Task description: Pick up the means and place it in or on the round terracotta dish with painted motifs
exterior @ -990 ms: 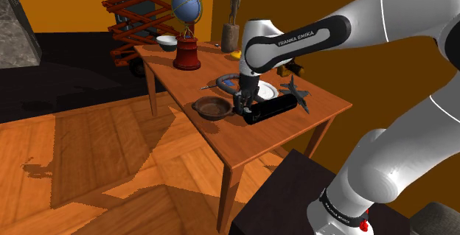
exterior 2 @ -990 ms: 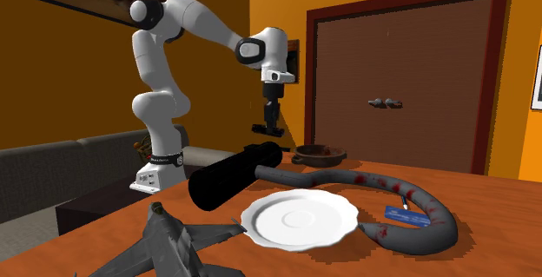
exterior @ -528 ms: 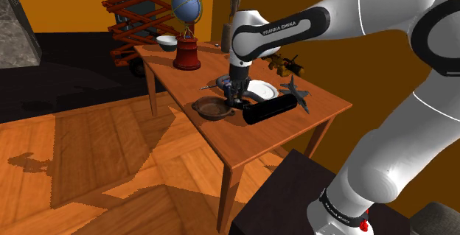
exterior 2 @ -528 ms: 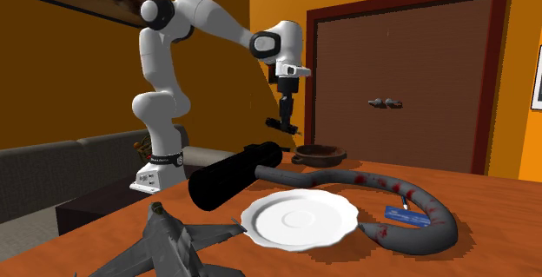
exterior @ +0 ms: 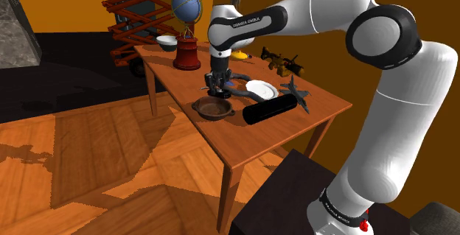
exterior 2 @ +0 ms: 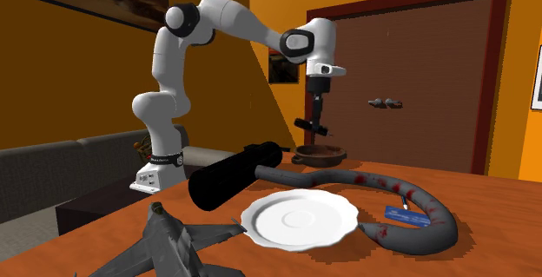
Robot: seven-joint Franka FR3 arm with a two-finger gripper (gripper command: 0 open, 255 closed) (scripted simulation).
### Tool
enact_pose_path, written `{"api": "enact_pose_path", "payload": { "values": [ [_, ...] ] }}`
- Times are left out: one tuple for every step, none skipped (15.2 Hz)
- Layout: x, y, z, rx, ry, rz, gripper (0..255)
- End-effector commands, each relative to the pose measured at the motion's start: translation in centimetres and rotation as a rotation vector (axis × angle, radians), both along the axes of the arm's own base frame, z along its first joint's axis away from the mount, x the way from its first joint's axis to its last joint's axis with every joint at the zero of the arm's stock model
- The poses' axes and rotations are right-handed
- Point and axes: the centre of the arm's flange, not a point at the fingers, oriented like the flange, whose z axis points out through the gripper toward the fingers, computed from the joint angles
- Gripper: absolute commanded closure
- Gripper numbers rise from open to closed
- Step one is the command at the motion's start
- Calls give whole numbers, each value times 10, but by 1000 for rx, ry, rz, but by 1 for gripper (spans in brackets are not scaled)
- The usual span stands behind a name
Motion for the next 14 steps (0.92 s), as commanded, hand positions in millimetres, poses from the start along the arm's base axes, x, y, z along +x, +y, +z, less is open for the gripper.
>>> {"api": "enact_pose_path", "payload": {
  "values": [
    [18, 1, -1, 0, 0, 0, 255],
    [18, 1, -6, 0, 0, 0, 255],
    [18, 1, -12, 0, 0, 0, 255],
    [18, 1, -17, 0, 0, 0, 255],
    [18, 1, -22, 0, 0, 0, 255],
    [18, 1, -27, 0, 0, 0, 255],
    [18, 1, -33, 0, 0, 0, 255],
    [18, 1, -38, 0, 0, 0, 255],
    [18, 1, -43, 0, 0, 0, 255],
    [18, 1, -49, 0, 0, 0, 255],
    [18, 1, -54, 0, 0, 0, 255],
    [18, 1, -59, 0, 0, 0, 255],
    [18, 1, -64, 0, 0, 0, 255],
    [18, 1, -72, 0, 0, 0, 255]
  ]
}}
